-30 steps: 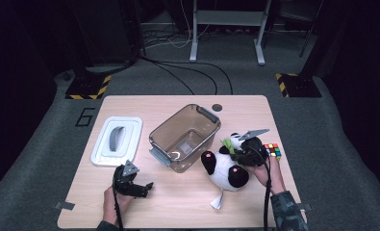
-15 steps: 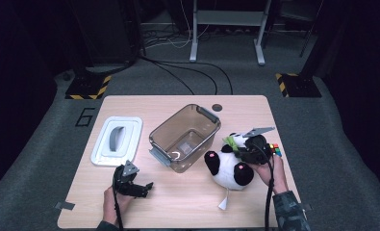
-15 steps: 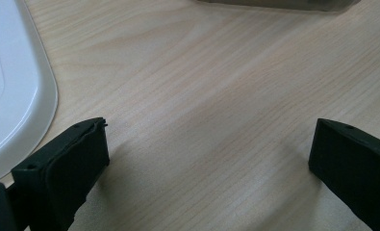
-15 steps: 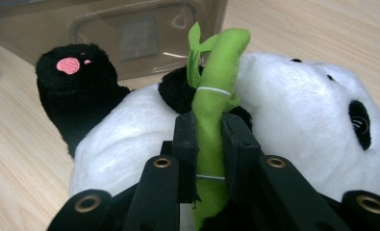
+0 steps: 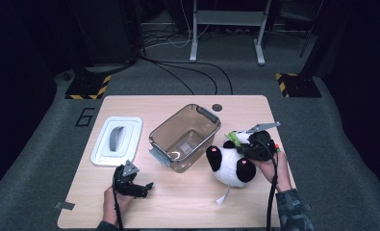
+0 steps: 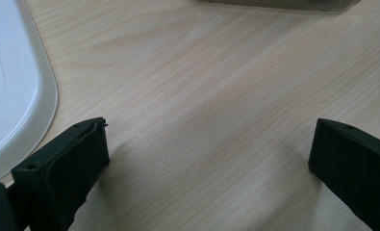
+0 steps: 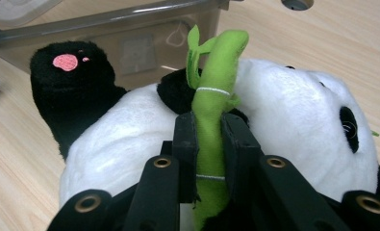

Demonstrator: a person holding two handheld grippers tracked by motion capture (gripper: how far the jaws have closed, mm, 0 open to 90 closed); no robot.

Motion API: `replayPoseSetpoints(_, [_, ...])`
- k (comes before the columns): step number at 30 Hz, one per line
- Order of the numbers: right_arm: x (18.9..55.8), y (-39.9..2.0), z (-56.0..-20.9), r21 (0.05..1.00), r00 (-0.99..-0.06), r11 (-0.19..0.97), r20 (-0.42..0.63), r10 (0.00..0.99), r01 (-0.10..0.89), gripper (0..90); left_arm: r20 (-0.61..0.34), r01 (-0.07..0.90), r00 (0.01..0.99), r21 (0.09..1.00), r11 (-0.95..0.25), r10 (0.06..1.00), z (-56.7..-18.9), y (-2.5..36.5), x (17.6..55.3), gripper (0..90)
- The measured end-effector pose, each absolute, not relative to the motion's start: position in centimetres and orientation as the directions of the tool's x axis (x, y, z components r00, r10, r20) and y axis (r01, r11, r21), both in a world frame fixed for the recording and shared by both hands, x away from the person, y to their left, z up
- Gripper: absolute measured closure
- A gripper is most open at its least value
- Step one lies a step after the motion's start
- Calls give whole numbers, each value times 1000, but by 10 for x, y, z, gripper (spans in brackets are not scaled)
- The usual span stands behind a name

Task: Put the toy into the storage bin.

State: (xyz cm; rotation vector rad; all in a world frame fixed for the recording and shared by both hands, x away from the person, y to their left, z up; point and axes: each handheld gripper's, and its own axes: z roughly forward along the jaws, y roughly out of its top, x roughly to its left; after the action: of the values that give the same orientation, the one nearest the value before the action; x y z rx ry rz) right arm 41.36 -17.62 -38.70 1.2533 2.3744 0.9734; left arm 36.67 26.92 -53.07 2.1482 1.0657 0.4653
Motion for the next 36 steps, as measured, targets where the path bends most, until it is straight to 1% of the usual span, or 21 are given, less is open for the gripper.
replayPoseSetpoints(21, [410, -180, -347, 715, -579, 390, 26, 815, 580, 775, 16, 554, 600, 713, -431, 799, -531, 269, 367, 0])
replayPoseSetpoints(36, [418, -178, -319, 738, -580, 396, -8, 815, 546, 775, 16, 554, 600, 712, -431, 800, -531, 269, 367, 0])
